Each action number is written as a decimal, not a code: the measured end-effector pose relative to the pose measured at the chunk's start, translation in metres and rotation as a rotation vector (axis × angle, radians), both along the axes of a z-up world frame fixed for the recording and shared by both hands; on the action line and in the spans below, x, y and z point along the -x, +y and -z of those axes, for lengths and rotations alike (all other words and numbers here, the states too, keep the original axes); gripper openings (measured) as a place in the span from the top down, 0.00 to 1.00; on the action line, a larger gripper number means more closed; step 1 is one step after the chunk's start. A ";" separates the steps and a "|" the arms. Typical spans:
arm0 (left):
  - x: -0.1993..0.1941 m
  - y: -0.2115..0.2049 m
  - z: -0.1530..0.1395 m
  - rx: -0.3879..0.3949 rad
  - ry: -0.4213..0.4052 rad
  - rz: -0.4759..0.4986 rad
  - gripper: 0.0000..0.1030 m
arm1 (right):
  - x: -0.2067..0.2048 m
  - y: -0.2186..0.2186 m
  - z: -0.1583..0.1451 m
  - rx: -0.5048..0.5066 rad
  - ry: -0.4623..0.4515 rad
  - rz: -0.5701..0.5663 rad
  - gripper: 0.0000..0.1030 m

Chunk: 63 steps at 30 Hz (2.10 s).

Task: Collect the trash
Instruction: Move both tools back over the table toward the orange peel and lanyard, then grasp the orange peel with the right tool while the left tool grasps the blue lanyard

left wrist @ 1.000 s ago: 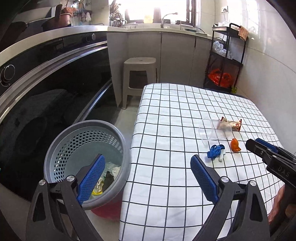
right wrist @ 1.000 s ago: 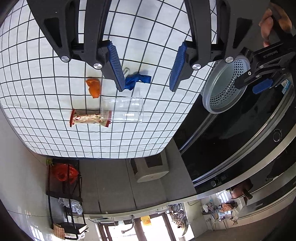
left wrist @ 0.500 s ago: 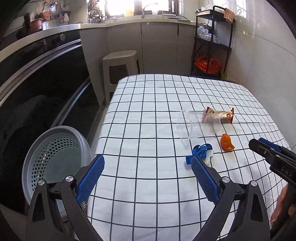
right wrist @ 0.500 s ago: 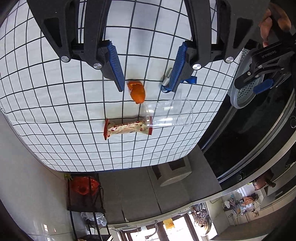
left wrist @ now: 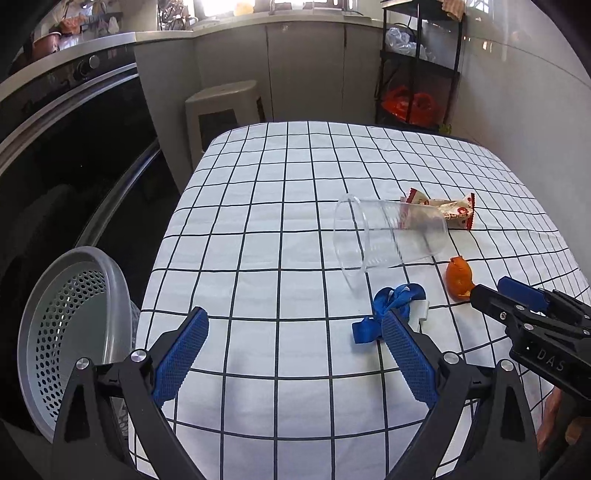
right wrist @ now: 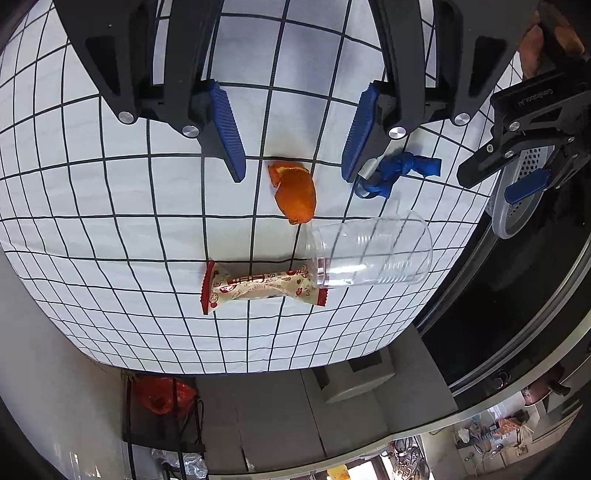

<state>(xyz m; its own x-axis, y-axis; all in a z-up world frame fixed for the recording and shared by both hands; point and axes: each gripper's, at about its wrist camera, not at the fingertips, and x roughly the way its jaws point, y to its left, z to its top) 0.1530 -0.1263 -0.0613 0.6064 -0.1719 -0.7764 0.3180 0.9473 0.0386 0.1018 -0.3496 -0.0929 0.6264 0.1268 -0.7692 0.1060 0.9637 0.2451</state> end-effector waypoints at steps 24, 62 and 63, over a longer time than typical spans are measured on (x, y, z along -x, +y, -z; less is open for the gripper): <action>-0.002 -0.011 0.019 0.033 0.058 0.036 0.10 | -0.017 0.005 0.014 0.012 -0.002 0.001 0.79; -0.005 -0.065 0.042 0.012 0.095 0.117 0.61 | 0.003 -0.022 -0.009 -0.113 -0.035 0.053 0.79; -0.004 -0.065 0.042 0.012 0.096 0.122 0.65 | 0.003 -0.022 -0.009 -0.112 -0.035 0.052 0.79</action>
<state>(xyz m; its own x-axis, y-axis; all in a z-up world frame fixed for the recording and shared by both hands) 0.1573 -0.1910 -0.1028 0.5032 -0.2495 -0.8274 0.4320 0.9018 -0.0092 0.0984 -0.3721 -0.0841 0.6608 0.1773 -0.7293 0.1446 0.9234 0.3555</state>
